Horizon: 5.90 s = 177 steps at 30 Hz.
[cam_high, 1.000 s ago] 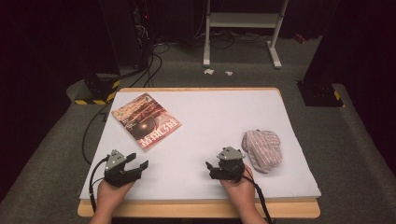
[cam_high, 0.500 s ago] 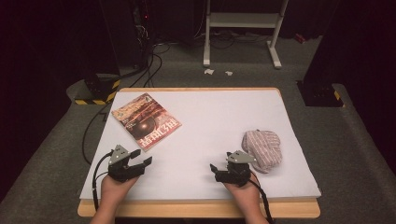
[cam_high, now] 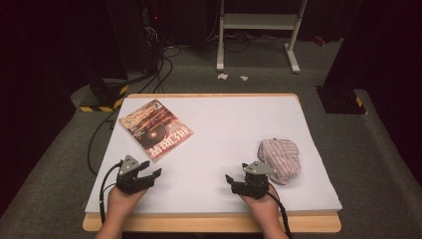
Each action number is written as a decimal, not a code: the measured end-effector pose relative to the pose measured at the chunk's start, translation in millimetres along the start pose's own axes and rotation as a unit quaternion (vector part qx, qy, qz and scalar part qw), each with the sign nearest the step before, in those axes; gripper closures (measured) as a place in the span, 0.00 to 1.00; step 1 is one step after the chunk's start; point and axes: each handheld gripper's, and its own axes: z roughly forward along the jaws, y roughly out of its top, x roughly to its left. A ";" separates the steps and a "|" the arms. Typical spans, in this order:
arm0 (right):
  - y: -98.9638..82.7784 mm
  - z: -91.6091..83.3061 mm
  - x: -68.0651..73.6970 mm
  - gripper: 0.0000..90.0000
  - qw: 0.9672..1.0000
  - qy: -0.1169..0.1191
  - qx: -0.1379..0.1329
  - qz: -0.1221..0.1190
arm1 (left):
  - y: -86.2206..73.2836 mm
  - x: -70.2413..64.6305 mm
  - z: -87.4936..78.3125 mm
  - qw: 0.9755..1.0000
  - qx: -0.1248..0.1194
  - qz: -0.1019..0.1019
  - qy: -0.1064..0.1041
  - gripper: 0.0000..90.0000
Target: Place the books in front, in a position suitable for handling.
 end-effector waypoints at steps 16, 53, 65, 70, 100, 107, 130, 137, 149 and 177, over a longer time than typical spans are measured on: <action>6.4 5.4 18.3 0.27 1.000 0.025 -0.003 -0.019 | -2.6 5.8 4.0 1.000 0.006 -0.013 0.007 0.46; 138.1 197.4 40.7 0.40 0.996 -0.012 0.081 -0.039 | 8.0 54.2 38.3 0.993 0.021 -0.111 0.043 0.44; 143.5 232.4 25.9 0.42 0.994 0.015 0.107 0.007 | 7.5 53.4 45.4 0.992 0.031 -0.112 0.040 0.45; 141.9 226.4 33.3 0.45 0.993 0.018 0.118 0.005 | 6.9 54.4 47.6 0.991 0.039 -0.120 0.038 0.43; 91.9 145.8 57.4 0.53 0.991 0.027 0.128 -0.022 | 2.8 37.9 35.3 0.994 0.077 -0.037 0.062 0.47; 94.4 153.6 43.2 0.46 0.994 0.020 0.102 0.025 | -0.2 44.5 38.0 0.994 0.071 -0.076 0.045 0.46; 80.1 130.5 53.9 0.50 0.994 0.008 0.113 0.005 | 0.1 22.2 39.6 0.996 0.080 -0.043 0.000 0.47; 57.6 96.6 44.1 0.50 0.995 -0.005 0.102 0.014 | 0.3 -6.0 42.7 0.996 0.081 -0.018 -0.032 0.47; 23.3 33.7 41.5 0.56 0.995 0.011 0.100 -0.010 | -0.4 -56.2 43.2 0.991 0.096 0.022 -0.095 0.50; 11.1 17.1 60.4 0.39 0.998 0.021 0.052 -0.007 | 7.4 -57.0 42.9 0.994 0.054 0.026 -0.096 0.49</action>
